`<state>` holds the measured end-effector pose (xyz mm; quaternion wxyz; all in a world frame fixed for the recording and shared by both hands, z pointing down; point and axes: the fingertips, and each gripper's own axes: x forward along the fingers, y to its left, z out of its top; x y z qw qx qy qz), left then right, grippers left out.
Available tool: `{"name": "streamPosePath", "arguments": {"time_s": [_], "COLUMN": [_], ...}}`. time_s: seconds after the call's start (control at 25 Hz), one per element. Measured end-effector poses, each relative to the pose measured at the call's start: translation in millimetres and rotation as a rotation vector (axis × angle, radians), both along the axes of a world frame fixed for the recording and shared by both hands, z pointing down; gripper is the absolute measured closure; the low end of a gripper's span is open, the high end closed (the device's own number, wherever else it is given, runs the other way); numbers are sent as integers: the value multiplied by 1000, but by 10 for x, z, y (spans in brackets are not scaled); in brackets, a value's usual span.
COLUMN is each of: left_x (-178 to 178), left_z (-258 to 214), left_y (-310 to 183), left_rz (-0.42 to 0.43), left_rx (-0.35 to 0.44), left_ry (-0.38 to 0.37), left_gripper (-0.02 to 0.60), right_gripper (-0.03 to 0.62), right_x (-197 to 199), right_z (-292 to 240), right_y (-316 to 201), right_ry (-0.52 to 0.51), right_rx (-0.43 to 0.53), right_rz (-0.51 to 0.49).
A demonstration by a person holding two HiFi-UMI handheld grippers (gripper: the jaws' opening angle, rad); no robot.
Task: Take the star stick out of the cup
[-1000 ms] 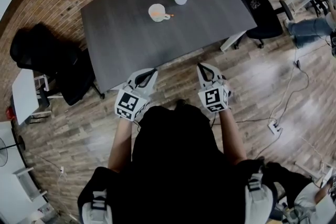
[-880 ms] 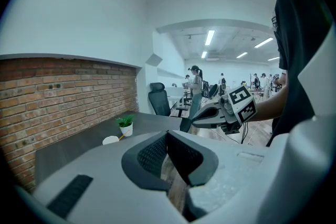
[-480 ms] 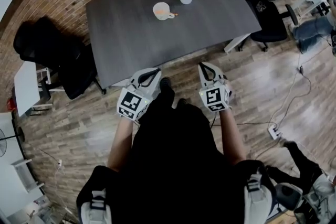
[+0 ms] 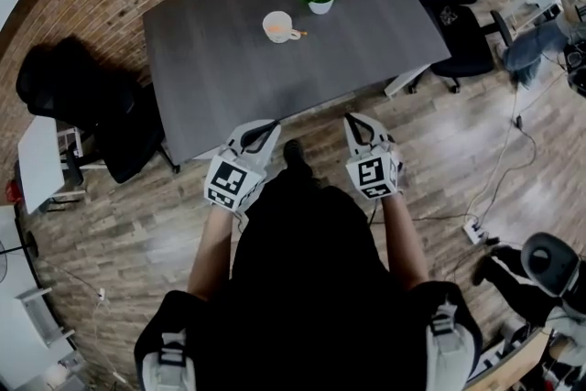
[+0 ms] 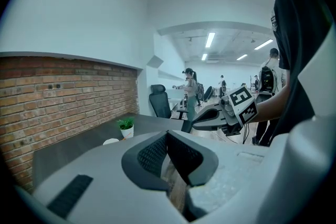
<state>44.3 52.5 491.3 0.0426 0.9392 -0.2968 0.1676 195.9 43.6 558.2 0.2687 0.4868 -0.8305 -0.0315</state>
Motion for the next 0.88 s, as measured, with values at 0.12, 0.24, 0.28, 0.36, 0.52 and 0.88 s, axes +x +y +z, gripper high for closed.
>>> {"name": "streamPosePath", "arguments": {"time_s": [0.12,0.24,0.28,0.36,0.52,0.88], "left_x": [-16,-59,-71,-82,-109,-206], "left_z": [16,93,104,93,54,95], "left_y": [-82,-157,-196,-307,-569,-1229], "left_rz": [9,10,7,3,10,21], "left_rx": [14,-9,-18,-22,-3,-12], "left_ry": [7,2,4,10,21,31], "left_gripper": [580,580,580,580,580,580], "right_gripper": [594,594,594,594,594,594], "right_x": [-27,-75,-88,-108,-136,-235], "right_z": [4,19,27,25,4,-5], "right_y": [-102,-187,-224,-323,-552,-1131], "right_ry": [15,15,17,26,44,67], "right_rx": [7,3,0,-1,-11,-1], "right_rz": [-10,-15,-19,-29,-25,-40]}}
